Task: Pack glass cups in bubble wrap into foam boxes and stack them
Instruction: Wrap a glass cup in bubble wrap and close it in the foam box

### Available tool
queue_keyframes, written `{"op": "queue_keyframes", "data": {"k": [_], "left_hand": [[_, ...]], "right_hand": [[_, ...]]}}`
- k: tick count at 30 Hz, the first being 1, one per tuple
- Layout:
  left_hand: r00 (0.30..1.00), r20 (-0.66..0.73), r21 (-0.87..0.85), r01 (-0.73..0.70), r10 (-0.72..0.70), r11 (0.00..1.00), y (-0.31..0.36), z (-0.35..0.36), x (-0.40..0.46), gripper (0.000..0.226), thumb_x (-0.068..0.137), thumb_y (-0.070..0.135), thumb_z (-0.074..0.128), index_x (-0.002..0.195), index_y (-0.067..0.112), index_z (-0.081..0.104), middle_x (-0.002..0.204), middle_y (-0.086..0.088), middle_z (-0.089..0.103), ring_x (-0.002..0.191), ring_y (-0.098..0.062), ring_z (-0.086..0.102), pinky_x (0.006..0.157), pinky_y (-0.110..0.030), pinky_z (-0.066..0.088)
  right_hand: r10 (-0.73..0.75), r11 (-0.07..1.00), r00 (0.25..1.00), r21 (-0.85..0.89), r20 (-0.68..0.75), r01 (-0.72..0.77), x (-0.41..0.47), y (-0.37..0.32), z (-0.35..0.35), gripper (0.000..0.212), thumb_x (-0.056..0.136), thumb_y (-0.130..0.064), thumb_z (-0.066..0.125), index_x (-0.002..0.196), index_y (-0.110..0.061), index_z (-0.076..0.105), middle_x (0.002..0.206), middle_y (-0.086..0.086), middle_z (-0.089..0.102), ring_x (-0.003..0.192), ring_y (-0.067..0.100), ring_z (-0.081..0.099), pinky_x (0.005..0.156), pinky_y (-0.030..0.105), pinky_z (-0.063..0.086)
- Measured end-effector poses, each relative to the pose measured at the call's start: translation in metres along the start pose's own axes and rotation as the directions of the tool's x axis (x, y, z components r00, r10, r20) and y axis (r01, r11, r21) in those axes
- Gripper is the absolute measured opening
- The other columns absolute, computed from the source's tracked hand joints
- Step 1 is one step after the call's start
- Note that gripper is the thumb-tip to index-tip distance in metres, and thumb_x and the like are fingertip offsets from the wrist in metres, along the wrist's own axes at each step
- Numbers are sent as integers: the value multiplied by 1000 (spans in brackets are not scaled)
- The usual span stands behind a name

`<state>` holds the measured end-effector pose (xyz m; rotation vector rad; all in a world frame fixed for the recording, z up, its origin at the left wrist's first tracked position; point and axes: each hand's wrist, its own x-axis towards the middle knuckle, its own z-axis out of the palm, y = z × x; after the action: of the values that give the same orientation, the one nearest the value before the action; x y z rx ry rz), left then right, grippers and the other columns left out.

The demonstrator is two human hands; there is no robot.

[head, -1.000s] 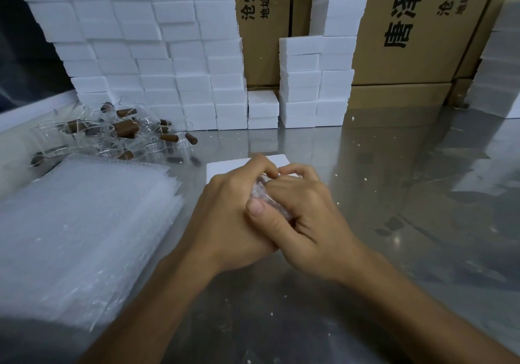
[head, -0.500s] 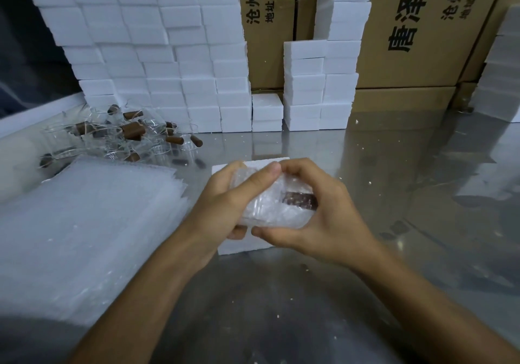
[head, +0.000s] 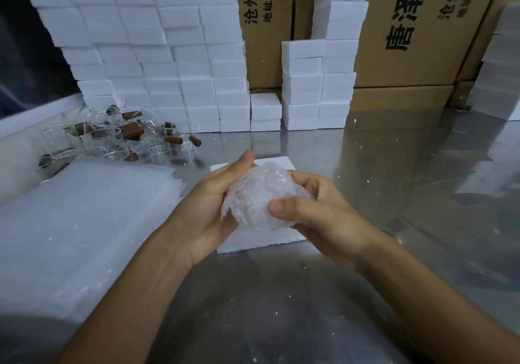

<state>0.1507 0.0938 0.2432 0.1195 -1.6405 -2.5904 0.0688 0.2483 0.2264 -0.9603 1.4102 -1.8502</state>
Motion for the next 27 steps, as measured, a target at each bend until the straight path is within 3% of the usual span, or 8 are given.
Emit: {"op": "queue_keyframes", "data": {"k": [5, 9, 11, 14, 17, 19, 23, 27], "left_hand": [[995, 30, -37, -93, 94, 995, -1, -4, 1, 72, 61, 42, 90, 117, 3, 69, 124, -19, 64, 114, -32, 62, 102, -43, 49], [994, 35, 88, -111, 108, 990, -4, -7, 2, 98, 51, 42, 94, 128, -4, 56, 126, -23, 63, 113, -31, 61, 96, -40, 52], [990, 38, 192, -138, 133, 972, -6, -12, 3, 88, 51, 34, 93, 125, 1, 59, 117, -20, 67, 106, -29, 64, 88, -37, 56], [981, 75, 418, -192, 176, 888, -5, -18, 3, 51, 57, 27, 83, 106, 20, 72, 104, -10, 74, 95, -25, 70, 78, -32, 58], [973, 162, 519, -225, 163, 825, -3, -24, 2, 54, 55, 25, 86, 106, 22, 72, 108, -7, 72, 103, -25, 69, 82, -35, 58], [964, 208, 619, -260, 164, 741, -1, -25, -1, 52, 55, 22, 89, 103, 24, 70, 106, -2, 71, 104, -21, 67, 82, -38, 58], [941, 249, 849, -326, 230, 416, -8, -17, -2, 46, 62, 15, 89, 99, 17, 62, 99, 4, 63, 99, -18, 61, 78, -49, 54], [905, 276, 871, -378, 325, 312, -9, -12, -1, 42, 61, 16, 82, 96, 15, 58, 101, 4, 55, 96, -20, 55, 71, -47, 50]], "right_hand": [[107, 988, 994, 116, 0, -106, -1, -3, -9, 31, 58, -34, 77, 85, -19, 79, 89, 1, 73, 86, 11, 68, 77, 24, 55], [116, 993, 992, 26, -39, -115, 0, -4, -13, 53, 56, -35, 79, 104, -12, 74, 97, 7, 71, 91, 18, 66, 82, 30, 52], [91, 992, 994, -85, -66, -96, 0, -5, -15, 67, 56, -33, 82, 116, -7, 68, 100, 8, 71, 93, 21, 67, 83, 34, 50], [8, 973, 998, -231, -66, -23, -1, -8, -18, 55, 59, -17, 87, 110, -9, 69, 91, 3, 74, 84, 16, 70, 73, 24, 51], [-58, 934, 998, -352, 2, 55, -4, -11, -19, 53, 60, -7, 90, 107, -11, 67, 93, 0, 74, 85, 14, 72, 71, 22, 55], [-107, 840, 993, -530, 40, 112, -6, -13, -20, 53, 58, -12, 94, 102, -16, 65, 91, -4, 70, 82, 11, 70, 65, 23, 54], [-158, 497, 981, -850, 109, 174, -6, -10, -23, 38, 58, -22, 88, 82, -20, 58, 75, 0, 57, 64, 7, 54, 53, 28, 43], [-251, 339, 957, -914, 143, 225, -3, -7, -28, 38, 58, -29, 86, 80, -30, 55, 81, -8, 52, 76, 7, 49, 56, 19, 39]]}}
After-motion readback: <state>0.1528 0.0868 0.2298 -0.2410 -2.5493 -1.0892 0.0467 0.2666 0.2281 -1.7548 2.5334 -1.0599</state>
